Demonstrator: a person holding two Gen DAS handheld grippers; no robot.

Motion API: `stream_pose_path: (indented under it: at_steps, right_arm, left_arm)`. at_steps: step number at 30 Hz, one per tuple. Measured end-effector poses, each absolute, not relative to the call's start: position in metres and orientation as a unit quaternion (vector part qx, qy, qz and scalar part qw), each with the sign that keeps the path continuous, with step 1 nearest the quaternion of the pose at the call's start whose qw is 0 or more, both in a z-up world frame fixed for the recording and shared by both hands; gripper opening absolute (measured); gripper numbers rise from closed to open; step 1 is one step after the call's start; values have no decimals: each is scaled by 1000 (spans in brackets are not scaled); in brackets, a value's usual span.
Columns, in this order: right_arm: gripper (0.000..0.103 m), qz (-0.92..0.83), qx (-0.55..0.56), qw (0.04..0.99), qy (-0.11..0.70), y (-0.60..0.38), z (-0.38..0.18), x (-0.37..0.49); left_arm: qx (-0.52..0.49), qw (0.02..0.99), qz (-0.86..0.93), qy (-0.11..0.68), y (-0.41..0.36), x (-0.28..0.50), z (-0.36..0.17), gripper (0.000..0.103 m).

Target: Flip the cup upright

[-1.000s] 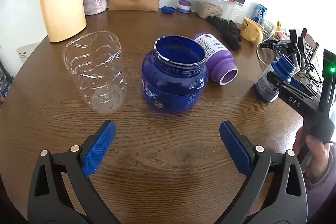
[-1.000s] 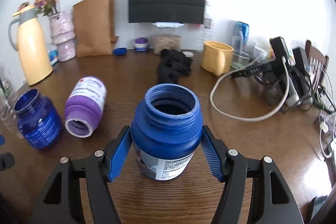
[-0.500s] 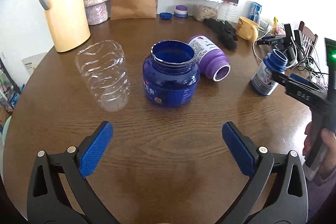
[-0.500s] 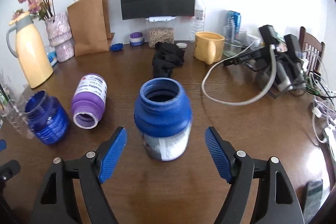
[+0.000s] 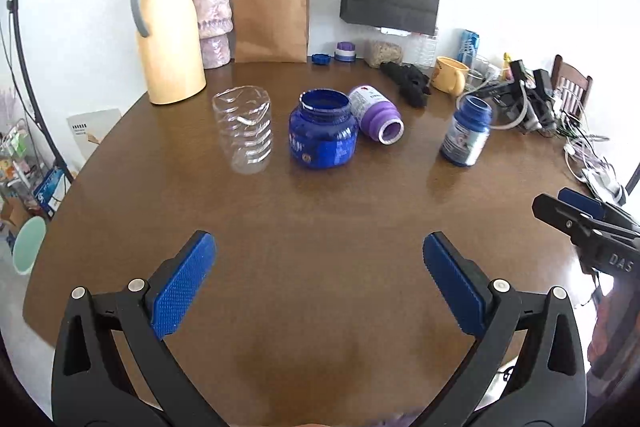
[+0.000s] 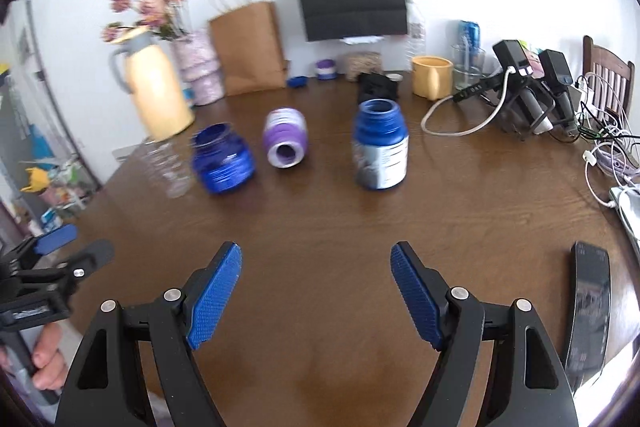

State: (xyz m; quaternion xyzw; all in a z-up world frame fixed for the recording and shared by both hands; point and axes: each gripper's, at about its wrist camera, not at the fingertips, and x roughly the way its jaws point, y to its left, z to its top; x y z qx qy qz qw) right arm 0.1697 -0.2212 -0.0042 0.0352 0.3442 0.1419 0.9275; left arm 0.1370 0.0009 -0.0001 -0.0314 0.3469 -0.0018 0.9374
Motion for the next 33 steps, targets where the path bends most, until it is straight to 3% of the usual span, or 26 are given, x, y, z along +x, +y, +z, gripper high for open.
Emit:
stream_pose_path:
  at_steps: [15, 19, 33]
  right_arm:
    - [81, 199, 51, 916, 344, -194, -33, 40]
    - [81, 201, 34, 915, 347, -184, -38, 35]
    - [81, 181, 53, 922, 338, -197, -42, 37]
  left_arm:
    - [-58, 937, 57, 340, 25, 7, -25, 103]
    - [-17, 943, 44, 330, 15, -1, -18, 103]
    - [-19, 944, 31, 328, 8, -4, -24, 103]
